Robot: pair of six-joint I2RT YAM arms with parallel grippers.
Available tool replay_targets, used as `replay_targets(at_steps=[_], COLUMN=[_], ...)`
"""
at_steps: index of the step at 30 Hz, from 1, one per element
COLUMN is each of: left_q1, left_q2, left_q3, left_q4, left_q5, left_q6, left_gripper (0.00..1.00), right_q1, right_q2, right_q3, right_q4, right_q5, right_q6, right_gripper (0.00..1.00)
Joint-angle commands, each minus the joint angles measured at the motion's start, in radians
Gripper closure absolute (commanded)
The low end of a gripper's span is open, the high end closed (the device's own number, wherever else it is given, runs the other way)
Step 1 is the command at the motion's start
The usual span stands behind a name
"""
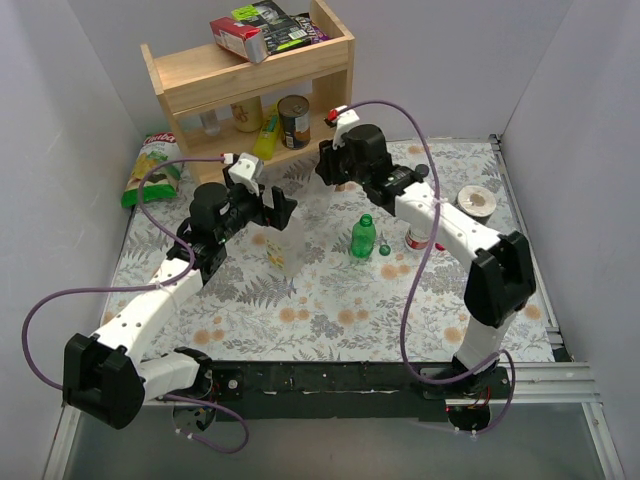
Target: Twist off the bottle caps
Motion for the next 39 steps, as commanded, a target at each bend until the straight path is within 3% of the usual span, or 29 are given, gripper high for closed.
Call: replay_targets(at_steps=[1, 4, 9, 12, 13, 15, 25, 32, 35, 36, 37, 39], left_q1=[-0.072, -0.169, -0.198, -0.200, -0.201, -0.204, -0.220, -0.238, -0.267, -0.275, -0.276, -0.281], left_q2=[0.033, 0.099, 0.081, 0.063, 0.058, 0.047, 0.069, 0.087, 0.089, 0.090, 0.093, 0.106], left_q3=[0.130, 0.198, 0.194, 0.177, 0.169, 0.143, 0.086, 0.051, 0.048, 0.048, 0.048, 0.053], left_q4=[-0.034, -0.089, -0.011, 0.009, 0.015, 0.029, 0.087, 0.147, 0.135, 0.133, 0.128, 0.127], left_q5=[-0.009, -0.063, 0.043, 0.144, 0.256, 0.348, 0.579, 0.587, 0.528, 0.511, 0.489, 0.480], left_q6=[0.065, 0.127, 0.075, 0.068, 0.074, 0.085, 0.053, -0.010, -0.007, -0.008, -0.010, -0.020], left_gripper=[0.03, 0.05, 0.02, 0.02, 0.02, 0.02, 0.02, 0.02, 0.02, 0.03, 0.16, 0.27], right_q1=[-0.004, -0.005, -0.014, -0.019, -0.021, -0.021, -0.024, -0.027, -0.025, -0.025, -0.025, -0.025], right_q2=[-0.192, -0.268, -0.409, -0.487, -0.505, -0.545, -0.598, -0.547, -0.545, -0.545, -0.547, -0.558], right_q3=[-0.028, -0.029, -0.052, -0.074, -0.084, -0.091, -0.093, -0.101, -0.114, -0.119, -0.124, -0.150], right_q4=[-0.019, -0.119, -0.229, -0.287, -0.307, -0.329, -0.395, -0.354, -0.329, -0.329, -0.323, -0.306], right_q5=[-0.024, -0.056, -0.170, -0.224, -0.251, -0.279, -0.406, -0.573, -0.584, -0.584, -0.589, -0.590], right_q6=[-0.009, -0.007, 0.003, 0.008, 0.011, 0.017, 0.063, 0.100, 0.106, 0.108, 0.108, 0.114], right_gripper=[0.99, 0.99, 0.99, 0.99, 0.99, 0.99, 0.99, 0.99, 0.99, 0.99, 0.99, 0.99])
